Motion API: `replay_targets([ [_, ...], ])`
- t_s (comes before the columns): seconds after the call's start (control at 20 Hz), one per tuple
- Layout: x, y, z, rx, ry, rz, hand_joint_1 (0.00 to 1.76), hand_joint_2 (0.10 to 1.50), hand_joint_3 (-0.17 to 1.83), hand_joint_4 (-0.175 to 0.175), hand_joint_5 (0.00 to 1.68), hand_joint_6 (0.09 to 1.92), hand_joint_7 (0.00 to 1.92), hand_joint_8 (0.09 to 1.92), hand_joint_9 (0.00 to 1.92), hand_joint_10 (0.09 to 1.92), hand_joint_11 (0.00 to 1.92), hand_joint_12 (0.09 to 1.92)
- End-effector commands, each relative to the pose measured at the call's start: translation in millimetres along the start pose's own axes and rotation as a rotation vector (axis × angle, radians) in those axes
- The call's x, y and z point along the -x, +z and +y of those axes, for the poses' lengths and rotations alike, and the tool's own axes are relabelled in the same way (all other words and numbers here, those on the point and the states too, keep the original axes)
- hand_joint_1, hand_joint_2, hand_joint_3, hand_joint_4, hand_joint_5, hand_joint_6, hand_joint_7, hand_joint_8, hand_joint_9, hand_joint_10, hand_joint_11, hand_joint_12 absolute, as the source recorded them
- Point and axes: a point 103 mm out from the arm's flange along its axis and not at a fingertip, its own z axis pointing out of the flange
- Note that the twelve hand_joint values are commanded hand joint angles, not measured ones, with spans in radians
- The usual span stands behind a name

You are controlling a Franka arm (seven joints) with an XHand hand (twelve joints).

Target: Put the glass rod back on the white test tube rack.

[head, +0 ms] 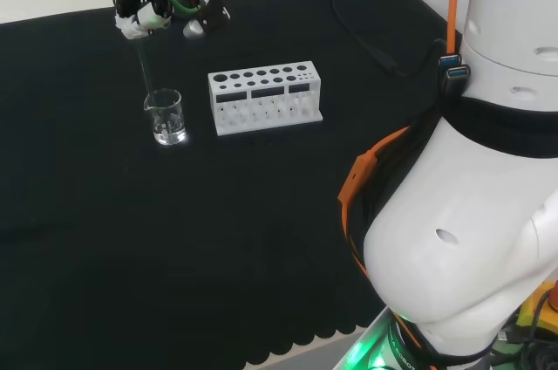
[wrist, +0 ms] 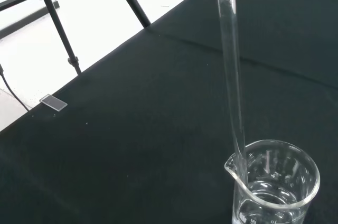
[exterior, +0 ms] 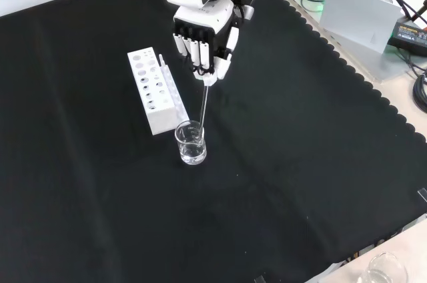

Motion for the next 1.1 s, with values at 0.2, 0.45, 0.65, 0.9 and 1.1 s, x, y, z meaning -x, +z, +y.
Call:
replay_targets([
  [0.2, -1.7, -9.7, -1.9, 0.018, 0.010, -0.007, 1.32, 1.02, -0.17, -0.119, 1.48, 0.09, 1.53, 0.22, 1.78, 0.29, 1.60, 0.60],
  [0.45, 1.0, -18.4, -1.2, 0.019, 0.026, -0.010, 1.32, 1.02, -0.17, -0.120, 1.48, 0.09, 1.53, 0.22, 1.78, 0.29, 1.60, 0.60],
  [0.65, 3.5, -25.6, -1.4, 0.015, 0.039, -0.016, 1.32, 1.02, -0.17, -0.120, 1.48, 0.09, 1.53, 0.22, 1.78, 0.29, 1.60, 0.60],
  [0.9, 12.7, -44.2, -3.6, 0.027, 0.064, -0.017, 1.32, 1.02, -0.17, -0.120, 1.48, 0.09, 1.53, 0.22, 1.78, 0.29, 1.60, 0.60],
  [1.1, 18.8, -63.8, -9.6, 0.045, 0.076, -0.022, 1.32, 1.02, -0.17, -0.120, 1.48, 0.09, 1.53, 0.22, 1.78, 0.29, 1.60, 0.60],
])
